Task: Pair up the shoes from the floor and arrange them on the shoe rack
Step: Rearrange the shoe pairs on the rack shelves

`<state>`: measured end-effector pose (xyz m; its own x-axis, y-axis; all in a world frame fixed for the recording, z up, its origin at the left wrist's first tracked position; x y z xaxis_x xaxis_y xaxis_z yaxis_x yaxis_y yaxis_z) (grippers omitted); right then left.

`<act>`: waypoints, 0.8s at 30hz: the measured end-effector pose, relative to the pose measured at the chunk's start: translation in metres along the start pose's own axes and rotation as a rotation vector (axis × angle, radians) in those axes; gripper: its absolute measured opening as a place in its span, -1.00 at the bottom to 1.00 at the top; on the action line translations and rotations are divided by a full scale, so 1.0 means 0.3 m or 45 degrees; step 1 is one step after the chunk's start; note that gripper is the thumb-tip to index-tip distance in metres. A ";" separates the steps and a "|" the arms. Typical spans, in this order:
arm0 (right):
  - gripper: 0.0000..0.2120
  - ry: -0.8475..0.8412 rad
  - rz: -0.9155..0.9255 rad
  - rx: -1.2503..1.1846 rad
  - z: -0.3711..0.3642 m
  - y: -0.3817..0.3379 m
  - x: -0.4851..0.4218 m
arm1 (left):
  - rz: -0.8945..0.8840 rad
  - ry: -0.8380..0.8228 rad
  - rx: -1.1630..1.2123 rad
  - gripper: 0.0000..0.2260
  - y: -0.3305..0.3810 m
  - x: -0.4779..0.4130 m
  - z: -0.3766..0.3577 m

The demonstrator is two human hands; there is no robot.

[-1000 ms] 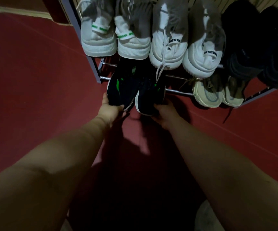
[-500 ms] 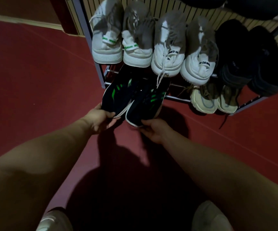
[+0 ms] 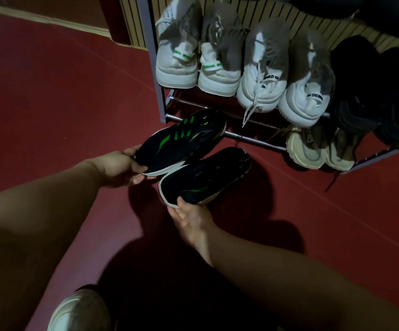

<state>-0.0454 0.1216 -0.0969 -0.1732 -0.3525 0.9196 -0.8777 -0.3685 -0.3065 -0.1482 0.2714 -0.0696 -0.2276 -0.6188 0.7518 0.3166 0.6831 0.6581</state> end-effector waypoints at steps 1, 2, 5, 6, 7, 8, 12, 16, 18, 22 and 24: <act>-0.63 0.017 -0.016 0.012 -0.003 0.009 0.001 | 0.004 0.003 -0.001 -0.36 0.002 -0.002 0.002; -0.64 0.014 -0.043 0.055 -0.009 0.012 0.010 | 0.005 0.008 -0.003 -0.36 0.003 -0.007 0.003; -0.66 -0.106 -0.189 0.600 0.004 -0.004 0.041 | -0.025 0.006 -0.023 -0.33 0.015 -0.016 0.005; -0.67 -0.144 -0.269 0.866 0.025 -0.023 0.057 | -0.036 0.004 -0.029 -0.33 0.020 -0.020 0.007; -0.71 -0.177 -0.304 1.157 0.046 -0.060 0.068 | -0.045 0.002 -0.036 -0.33 0.026 -0.020 0.009; -0.71 -0.196 -0.241 1.497 0.054 -0.124 0.077 | -0.056 -0.001 -0.045 -0.33 0.033 -0.020 0.010; -0.70 -0.003 1.168 2.094 -0.090 -0.526 0.054 | -0.095 -0.056 -0.076 -0.36 0.067 -0.012 0.003; -0.49 0.312 2.018 2.164 -0.166 -0.725 0.122 | -0.092 -0.208 -0.172 -0.37 0.089 0.002 0.000; -0.37 0.238 1.867 2.382 -0.157 -0.748 0.062 | -0.076 -0.248 -0.180 -0.37 0.104 0.007 -0.003; -0.31 -0.018 1.642 2.572 -0.111 -0.774 0.007 | -0.050 -0.295 -0.212 -0.39 0.144 0.020 -0.042; -0.30 -0.056 1.592 2.494 -0.093 -0.807 0.015 | -0.038 -0.309 -0.245 -0.43 0.155 0.014 -0.069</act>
<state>0.1539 0.2334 -0.0118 -0.0621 -0.9838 0.1683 0.9396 -0.1145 -0.3227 -0.1153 0.2925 -0.0368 -0.4453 -0.5107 0.7355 0.4700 0.5658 0.6775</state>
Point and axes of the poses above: each hand's wrist, its own x-axis away from the middle knuckle, its own z-axis out of the back of the hand, y = z × x, the point moved 7 cm from there along -x, towards the middle knuckle, and after that the axes turned 12 degrees about y, right-handed, at the moved point
